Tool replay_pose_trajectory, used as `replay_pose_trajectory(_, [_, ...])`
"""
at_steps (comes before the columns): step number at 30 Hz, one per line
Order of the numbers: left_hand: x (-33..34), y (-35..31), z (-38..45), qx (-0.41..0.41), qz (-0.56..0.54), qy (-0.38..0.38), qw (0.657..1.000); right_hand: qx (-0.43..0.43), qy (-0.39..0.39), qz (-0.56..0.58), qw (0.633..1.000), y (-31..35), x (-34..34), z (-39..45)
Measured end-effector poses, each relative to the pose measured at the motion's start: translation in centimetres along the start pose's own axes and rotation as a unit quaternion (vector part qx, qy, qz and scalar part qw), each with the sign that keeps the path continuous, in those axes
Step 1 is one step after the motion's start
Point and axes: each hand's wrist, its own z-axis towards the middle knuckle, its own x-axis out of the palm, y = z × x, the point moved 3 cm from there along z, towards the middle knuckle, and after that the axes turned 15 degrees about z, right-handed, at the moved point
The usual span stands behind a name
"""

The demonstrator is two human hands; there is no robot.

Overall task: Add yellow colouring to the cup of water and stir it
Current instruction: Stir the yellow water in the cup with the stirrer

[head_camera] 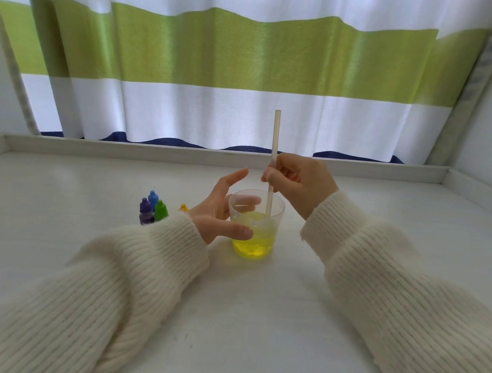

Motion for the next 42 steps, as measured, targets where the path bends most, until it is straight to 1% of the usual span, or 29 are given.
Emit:
replay_pose_trajectory(9, [0.02,-0.20,0.04,0.002,0.002,0.001,1.000,0.012,0.024,0.078,0.997,0.37,0.58,-0.17])
replay_pose_trajectory(13, [0.04,-0.16,0.02,0.008,0.006,0.006,1.000,0.015,0.030,0.086,0.996,0.44,0.64,-0.21])
replay_pose_trajectory(19, [-0.01,-0.04,0.07,0.007,0.008,0.006,1.000,0.010,0.028,0.059,0.998,0.38,0.68,-0.15])
replay_pose_trajectory(24, [-0.08,0.02,0.05,0.008,0.017,0.008,1.000,-0.003,0.011,0.024,1.000,0.10,0.48,0.07])
replay_pose_trajectory(33, [-0.17,0.34,0.13,0.007,0.009,0.003,1.000,-0.017,-0.013,-0.060,0.998,-0.53,-0.03,0.26])
replay_pose_trajectory(42, [-0.13,0.31,0.20,0.011,0.011,0.005,1.000,-0.013,-0.003,-0.043,0.999,-0.02,-0.13,0.06])
